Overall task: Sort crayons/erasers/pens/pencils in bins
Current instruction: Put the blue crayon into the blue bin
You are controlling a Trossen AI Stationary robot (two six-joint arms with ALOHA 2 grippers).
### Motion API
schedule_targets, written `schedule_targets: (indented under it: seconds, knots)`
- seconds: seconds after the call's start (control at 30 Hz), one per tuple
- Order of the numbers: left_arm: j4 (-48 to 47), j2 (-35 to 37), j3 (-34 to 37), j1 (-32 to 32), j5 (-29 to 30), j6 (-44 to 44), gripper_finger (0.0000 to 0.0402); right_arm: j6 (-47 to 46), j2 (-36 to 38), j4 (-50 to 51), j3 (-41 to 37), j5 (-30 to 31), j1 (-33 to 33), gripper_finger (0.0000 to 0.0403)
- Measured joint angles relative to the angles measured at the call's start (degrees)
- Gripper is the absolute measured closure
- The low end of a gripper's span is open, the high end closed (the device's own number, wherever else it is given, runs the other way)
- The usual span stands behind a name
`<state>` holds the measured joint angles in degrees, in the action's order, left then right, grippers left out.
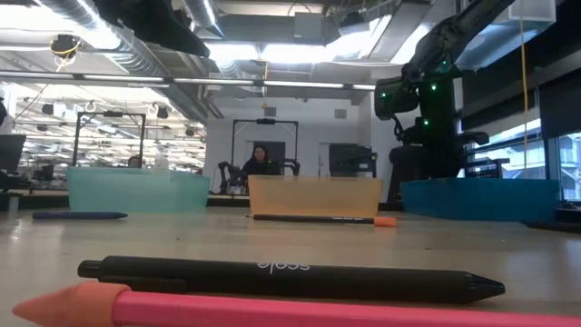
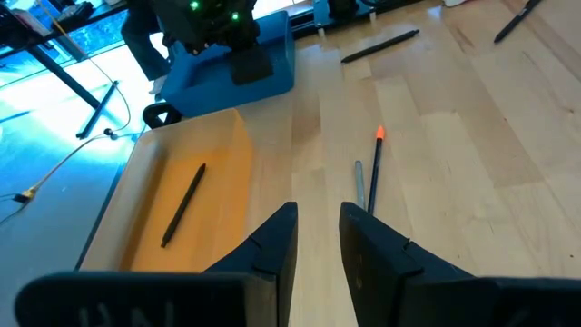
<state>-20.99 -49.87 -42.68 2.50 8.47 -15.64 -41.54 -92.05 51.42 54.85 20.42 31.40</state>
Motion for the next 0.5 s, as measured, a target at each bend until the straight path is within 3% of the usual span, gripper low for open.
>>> schedule_targets:
  seconds: [0.4, 0.5]
  knots:
    - [-0.67, 0.00, 0.00, -0.01, 0.26, 0.79, 0.0324, -0.51, -0.02, -0.16, 1.19, 2.38, -0.07, 0.0307]
    - [-1.09, 0.00, 0.00, -0.02, 2.62, 2.21, 0.0324, 1.11, 0.27, -0.20, 2.95, 2.52, -0.82, 0.0306]
